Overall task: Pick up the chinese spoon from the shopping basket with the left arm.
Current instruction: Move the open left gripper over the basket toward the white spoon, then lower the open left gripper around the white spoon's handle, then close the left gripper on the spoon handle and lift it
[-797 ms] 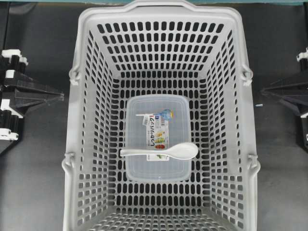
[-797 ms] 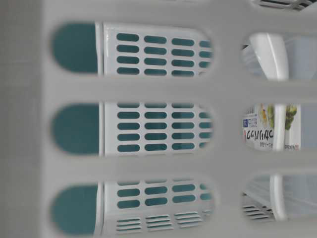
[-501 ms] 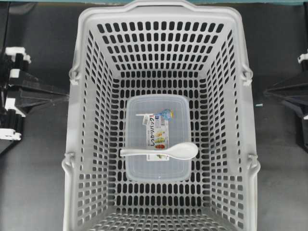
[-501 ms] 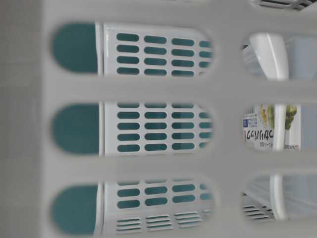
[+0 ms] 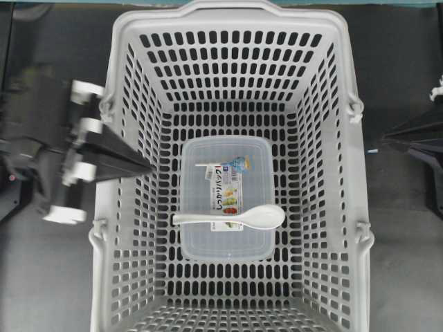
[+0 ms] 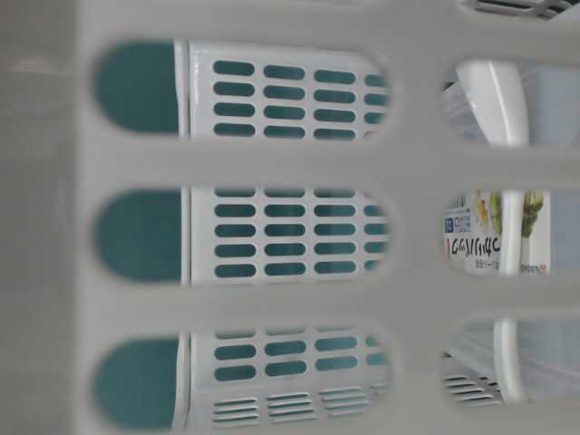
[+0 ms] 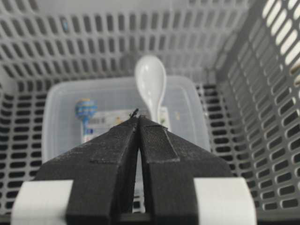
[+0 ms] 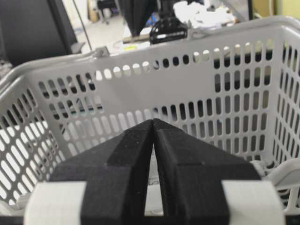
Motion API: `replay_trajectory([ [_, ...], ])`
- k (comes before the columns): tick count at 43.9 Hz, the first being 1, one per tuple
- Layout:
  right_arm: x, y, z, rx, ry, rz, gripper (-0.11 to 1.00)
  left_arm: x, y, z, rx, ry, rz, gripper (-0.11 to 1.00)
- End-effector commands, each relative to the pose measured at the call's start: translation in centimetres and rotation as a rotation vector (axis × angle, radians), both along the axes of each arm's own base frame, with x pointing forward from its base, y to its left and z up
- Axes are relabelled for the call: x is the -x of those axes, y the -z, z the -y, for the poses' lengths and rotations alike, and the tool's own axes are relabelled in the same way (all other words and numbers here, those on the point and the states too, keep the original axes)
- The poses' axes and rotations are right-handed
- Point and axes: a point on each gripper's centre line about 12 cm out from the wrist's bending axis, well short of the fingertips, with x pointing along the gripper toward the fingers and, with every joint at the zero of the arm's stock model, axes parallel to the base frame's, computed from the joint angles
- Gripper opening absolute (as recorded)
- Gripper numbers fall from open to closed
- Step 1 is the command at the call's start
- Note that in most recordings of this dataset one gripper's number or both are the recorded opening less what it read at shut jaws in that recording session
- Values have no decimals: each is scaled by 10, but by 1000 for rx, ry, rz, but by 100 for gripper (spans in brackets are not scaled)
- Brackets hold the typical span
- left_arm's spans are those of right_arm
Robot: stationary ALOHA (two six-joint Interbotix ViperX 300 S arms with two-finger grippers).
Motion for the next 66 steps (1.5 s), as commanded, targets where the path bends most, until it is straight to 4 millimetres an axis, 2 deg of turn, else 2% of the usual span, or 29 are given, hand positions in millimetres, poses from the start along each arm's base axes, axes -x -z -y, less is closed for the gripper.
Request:
replay_trajectory([
  [1, 1, -11, 0, -2, 0, 29, 0, -22, -13, 4, -6, 2, -36, 1],
  [5, 1, -11, 0, 3, -1, 28, 3, -39, -11, 7, -14, 5, -91, 1],
  [7, 1, -11, 0, 4, -1, 23, 8, -49, -8, 8, -21, 4, -136, 1],
  [12, 2, -11, -1, 12, -4, 22, 36, -67, 3, 10, -32, -2, -249, 3],
  [15, 2, -11, -1, 26, -5, 24, 55, -78, 14, 13, -35, -4, -321, 18],
  [16, 2, -11, -1, 30, -4, 24, 65, -83, 19, 13, -34, -9, -351, 30],
  [18, 2, -11, -1, 38, -4, 25, 72, -90, 27, 16, -30, -13, -386, 45],
  [19, 2, -11, -1, 41, -4, 25, 75, -93, 28, 17, -27, -15, -396, 48],
  [21, 3, -12, -1, 48, -4, 30, 77, -103, 38, 21, -16, -25, -434, 69],
  [22, 3, -12, -1, 48, -4, 32, 77, -107, 40, 23, -10, -29, -442, 75],
  [26, 4, -13, -1, 53, -4, 38, 76, -122, 57, 30, 6, -41, -486, 90],
  [35, 4, -12, -1, 51, -4, 35, 76, -141, 107, 39, -15, -35, -597, 89],
  [41, 3, -11, -1, 52, -4, 30, 76, -145, 130, 39, -25, -37, -648, 89],
  [59, 3, -8, -1, 49, -5, 19, 75, -134, 157, 37, -23, -47, -688, 87],
  [63, 3, -7, -1, 50, -5, 18, 76, -133, 158, 37, -21, -47, -681, 80],
  [66, 3, -7, -1, 49, -5, 16, 75, -133, 158, 36, -27, -40, -676, 68],
])
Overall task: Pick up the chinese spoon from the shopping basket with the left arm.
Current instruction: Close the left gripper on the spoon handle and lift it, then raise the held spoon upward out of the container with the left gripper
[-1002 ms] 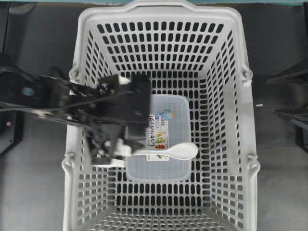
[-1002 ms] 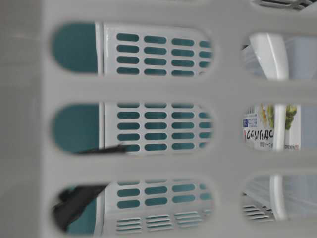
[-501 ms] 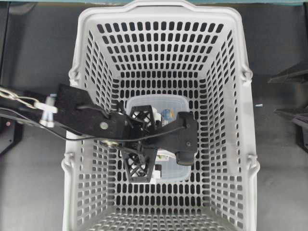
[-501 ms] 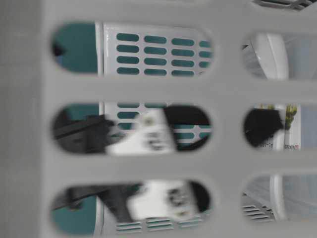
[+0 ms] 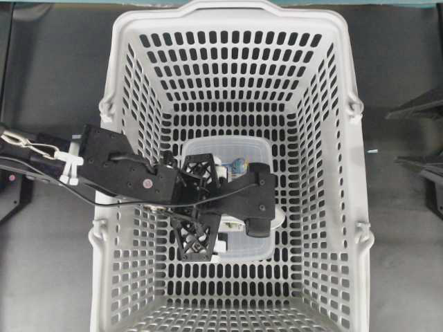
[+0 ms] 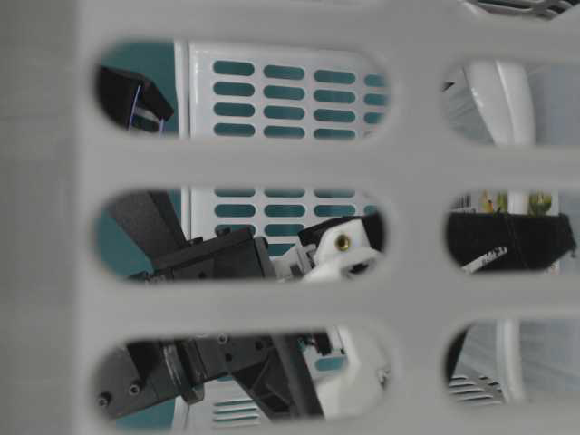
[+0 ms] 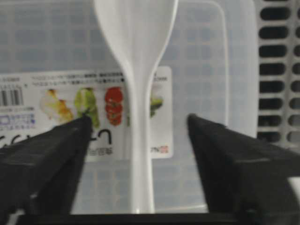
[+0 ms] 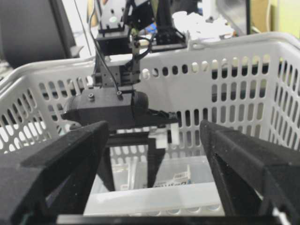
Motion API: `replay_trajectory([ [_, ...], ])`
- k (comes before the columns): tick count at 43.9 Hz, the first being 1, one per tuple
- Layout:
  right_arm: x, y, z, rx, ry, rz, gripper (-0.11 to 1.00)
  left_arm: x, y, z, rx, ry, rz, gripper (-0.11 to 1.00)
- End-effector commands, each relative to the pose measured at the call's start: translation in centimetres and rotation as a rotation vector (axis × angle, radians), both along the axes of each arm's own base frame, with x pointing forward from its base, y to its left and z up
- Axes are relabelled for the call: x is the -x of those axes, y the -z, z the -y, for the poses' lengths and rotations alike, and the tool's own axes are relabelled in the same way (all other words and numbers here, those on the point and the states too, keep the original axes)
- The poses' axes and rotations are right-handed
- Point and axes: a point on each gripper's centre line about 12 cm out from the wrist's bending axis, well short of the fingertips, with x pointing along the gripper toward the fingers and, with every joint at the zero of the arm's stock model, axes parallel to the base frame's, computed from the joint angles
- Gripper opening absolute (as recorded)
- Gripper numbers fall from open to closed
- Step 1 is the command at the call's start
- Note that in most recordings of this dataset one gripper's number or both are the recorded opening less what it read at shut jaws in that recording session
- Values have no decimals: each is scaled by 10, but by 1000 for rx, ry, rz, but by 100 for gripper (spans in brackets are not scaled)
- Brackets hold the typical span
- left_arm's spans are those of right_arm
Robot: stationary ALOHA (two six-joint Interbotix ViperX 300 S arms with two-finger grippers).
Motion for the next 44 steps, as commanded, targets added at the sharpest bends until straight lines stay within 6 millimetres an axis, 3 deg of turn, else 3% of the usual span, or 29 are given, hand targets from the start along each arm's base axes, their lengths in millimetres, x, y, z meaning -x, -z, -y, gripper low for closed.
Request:
replay_trajectory([
  [1, -2, -3, -1, -5, -3, 4, 75, 1, -2, 0, -4, 10, 10, 64],
  [10, -2, -2, 0, -5, -1, 3, 75, 2, -22, -1, 1, 11, 52, 12],
  [23, -2, -3, 0, -5, -1, 9, 75, 11, -96, -4, 20, 3, 174, 12],
  [34, -2, -3, 0, -5, -1, 11, 75, 19, -187, -6, 33, -7, 254, 12],
  [40, -2, -4, 0, -2, -1, 23, 75, 22, -218, -7, 31, -14, 242, 12],
  [44, -2, -5, 0, -2, 1, 31, 75, 18, -221, -8, 30, -20, 232, 12],
])
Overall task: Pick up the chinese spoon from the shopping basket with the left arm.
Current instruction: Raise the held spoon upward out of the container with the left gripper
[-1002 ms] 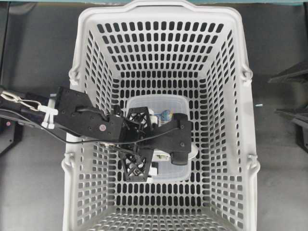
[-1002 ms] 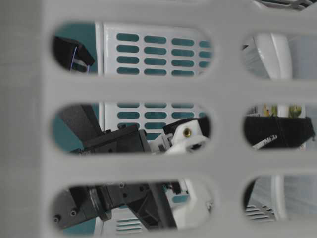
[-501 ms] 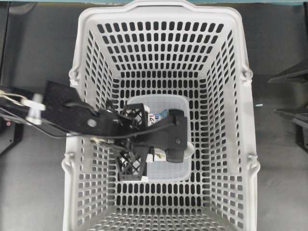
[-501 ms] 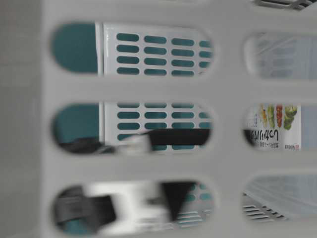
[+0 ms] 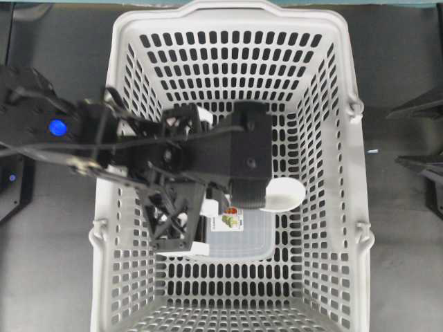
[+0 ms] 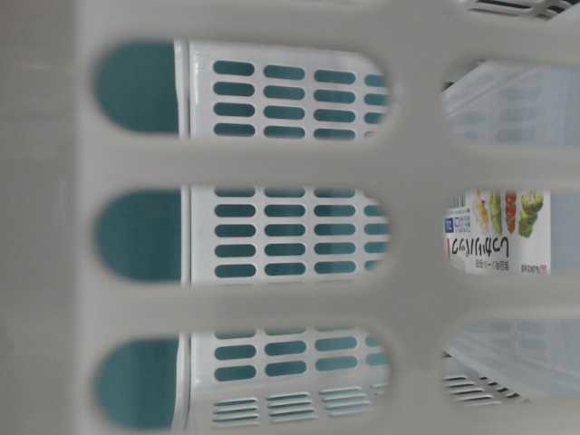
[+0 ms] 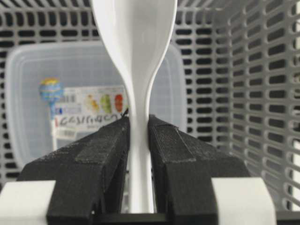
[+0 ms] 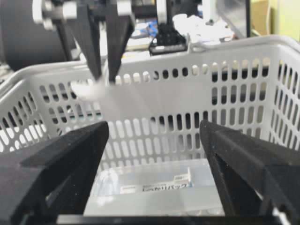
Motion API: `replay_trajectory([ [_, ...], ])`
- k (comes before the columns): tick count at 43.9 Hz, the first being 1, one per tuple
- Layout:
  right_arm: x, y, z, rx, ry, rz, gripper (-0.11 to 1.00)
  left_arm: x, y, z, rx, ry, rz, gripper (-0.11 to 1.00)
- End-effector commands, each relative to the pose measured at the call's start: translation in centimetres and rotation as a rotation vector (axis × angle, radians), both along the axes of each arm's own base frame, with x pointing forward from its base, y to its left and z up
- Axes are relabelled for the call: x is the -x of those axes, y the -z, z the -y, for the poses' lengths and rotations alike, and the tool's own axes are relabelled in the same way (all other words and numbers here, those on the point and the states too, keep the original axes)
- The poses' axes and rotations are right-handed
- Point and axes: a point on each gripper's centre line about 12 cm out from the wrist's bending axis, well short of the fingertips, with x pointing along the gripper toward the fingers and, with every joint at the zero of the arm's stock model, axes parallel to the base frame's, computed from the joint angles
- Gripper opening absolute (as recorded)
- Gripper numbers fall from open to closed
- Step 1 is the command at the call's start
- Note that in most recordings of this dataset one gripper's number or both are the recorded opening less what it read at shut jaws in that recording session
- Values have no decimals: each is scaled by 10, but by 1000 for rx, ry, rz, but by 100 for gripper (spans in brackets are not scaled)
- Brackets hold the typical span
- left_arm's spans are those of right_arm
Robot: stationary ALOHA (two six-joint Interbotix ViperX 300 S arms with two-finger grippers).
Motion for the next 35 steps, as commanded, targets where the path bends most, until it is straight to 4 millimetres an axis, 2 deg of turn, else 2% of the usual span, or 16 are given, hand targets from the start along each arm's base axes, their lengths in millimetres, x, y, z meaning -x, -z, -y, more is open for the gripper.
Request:
replay_trajectory([
  [1, -2, -3, 0, -2, 1, 15, 75, 0, -23, -3, 5, -10, 40, 12],
  [7, -2, -3, 0, -2, 1, 17, 75, -3, -15, -3, 2, -12, 22, 12],
  [35, -2, 1, 2, -2, 10, 15, 76, -8, -7, -2, 3, -17, 3, 12],
])
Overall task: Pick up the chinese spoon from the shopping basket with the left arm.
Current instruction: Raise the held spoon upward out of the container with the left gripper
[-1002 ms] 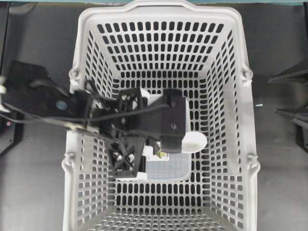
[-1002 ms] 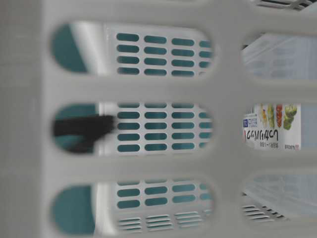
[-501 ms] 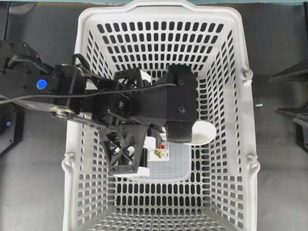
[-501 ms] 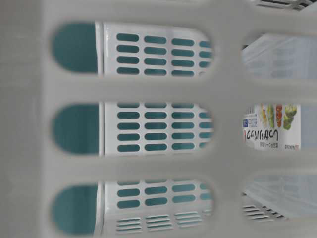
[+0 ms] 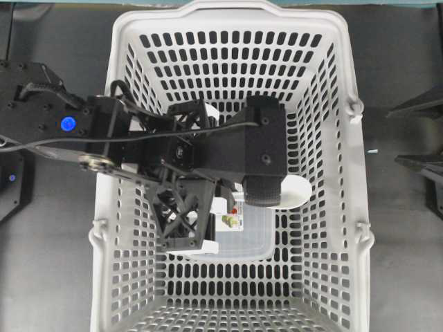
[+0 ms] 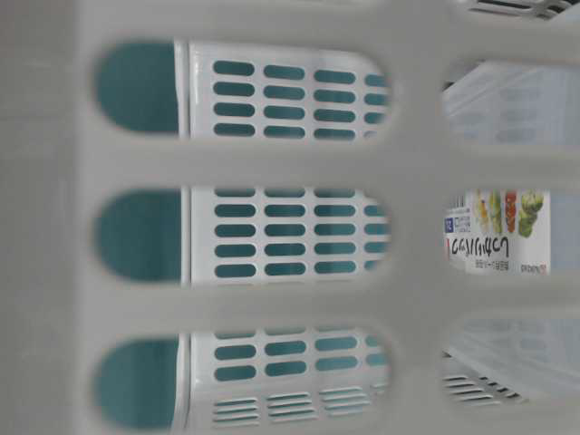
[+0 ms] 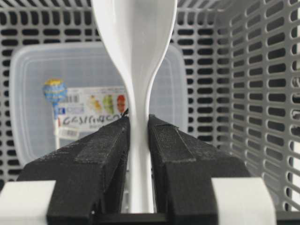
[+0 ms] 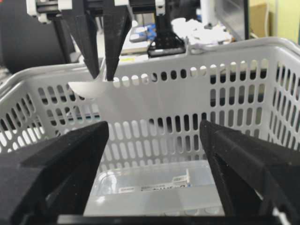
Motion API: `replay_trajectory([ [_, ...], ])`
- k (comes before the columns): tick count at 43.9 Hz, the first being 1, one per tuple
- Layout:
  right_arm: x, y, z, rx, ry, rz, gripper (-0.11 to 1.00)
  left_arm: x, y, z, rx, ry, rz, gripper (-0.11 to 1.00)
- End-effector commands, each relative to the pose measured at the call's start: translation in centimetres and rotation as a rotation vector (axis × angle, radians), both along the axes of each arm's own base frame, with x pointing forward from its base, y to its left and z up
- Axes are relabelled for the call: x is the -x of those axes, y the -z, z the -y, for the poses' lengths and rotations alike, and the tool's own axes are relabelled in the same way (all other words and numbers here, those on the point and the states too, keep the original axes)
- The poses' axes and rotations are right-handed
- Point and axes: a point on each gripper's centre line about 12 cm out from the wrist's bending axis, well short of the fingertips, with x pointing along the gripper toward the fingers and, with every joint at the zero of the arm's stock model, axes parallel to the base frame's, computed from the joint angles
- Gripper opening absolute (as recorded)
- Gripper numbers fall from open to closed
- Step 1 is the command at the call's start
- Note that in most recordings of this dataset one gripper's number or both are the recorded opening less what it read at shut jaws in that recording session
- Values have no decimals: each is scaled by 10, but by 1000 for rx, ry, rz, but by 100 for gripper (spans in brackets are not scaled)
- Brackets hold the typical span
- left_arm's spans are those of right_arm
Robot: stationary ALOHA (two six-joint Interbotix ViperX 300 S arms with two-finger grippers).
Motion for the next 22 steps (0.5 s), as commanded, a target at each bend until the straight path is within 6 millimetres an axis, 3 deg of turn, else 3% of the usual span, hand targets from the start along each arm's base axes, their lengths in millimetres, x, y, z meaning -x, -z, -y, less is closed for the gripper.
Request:
replay_trajectory([
  [1, -2, -3, 1, -2, 4, 11, 75, 2, -13, -1, 4, -2, 38, 12],
  [22, -2, -4, 1, -2, 7, 17, 75, -1, -9, 0, 2, -2, 29, 12],
])
